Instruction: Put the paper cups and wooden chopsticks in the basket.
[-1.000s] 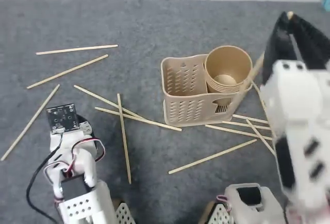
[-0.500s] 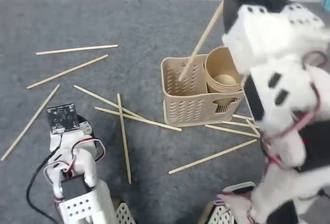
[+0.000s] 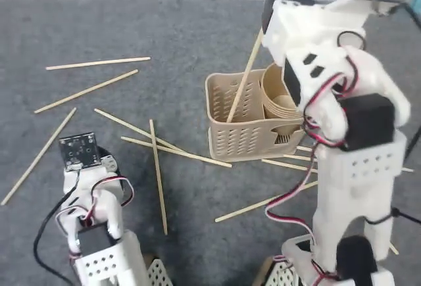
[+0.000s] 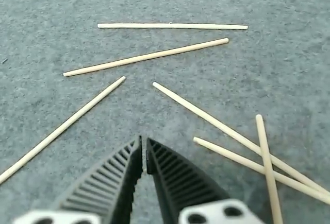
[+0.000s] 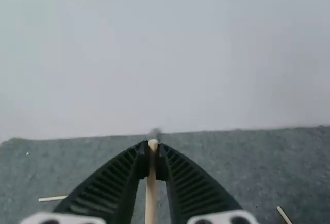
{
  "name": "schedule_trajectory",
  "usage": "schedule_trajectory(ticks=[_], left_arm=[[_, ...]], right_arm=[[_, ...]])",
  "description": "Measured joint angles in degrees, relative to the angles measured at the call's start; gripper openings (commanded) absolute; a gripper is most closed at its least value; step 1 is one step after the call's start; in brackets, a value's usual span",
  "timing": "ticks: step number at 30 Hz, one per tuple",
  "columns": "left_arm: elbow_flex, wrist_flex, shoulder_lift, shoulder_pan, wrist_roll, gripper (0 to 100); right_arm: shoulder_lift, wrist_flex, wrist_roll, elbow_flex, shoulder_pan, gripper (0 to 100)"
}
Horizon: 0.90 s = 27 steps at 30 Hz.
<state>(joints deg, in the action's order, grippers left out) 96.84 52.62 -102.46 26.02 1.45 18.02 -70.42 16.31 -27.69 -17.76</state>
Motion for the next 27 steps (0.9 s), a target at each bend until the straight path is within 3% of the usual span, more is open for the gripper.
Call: schedule_trajectory(ticks=[11, 15, 22, 27], left_arm=[[0.0, 0.0, 0.0, 0.0, 0.0, 1], [0.0, 0.0, 0.0, 0.0, 0.0, 1], [0.0, 0.0, 0.0, 0.2, 0.0, 1], [0.0, 0.0, 0.0, 0.0, 0.0, 1]], right_arm=[[7.1, 7.5, -3.4, 18.3, -0.6, 0.8], [16.9, 9.6, -7.3, 32.9, -1.8, 0.8], [37.0, 24.4, -7.9, 65.1, -1.8, 0.7], [41.1, 24.6, -10.3, 72.9, -1.8, 1.1]])
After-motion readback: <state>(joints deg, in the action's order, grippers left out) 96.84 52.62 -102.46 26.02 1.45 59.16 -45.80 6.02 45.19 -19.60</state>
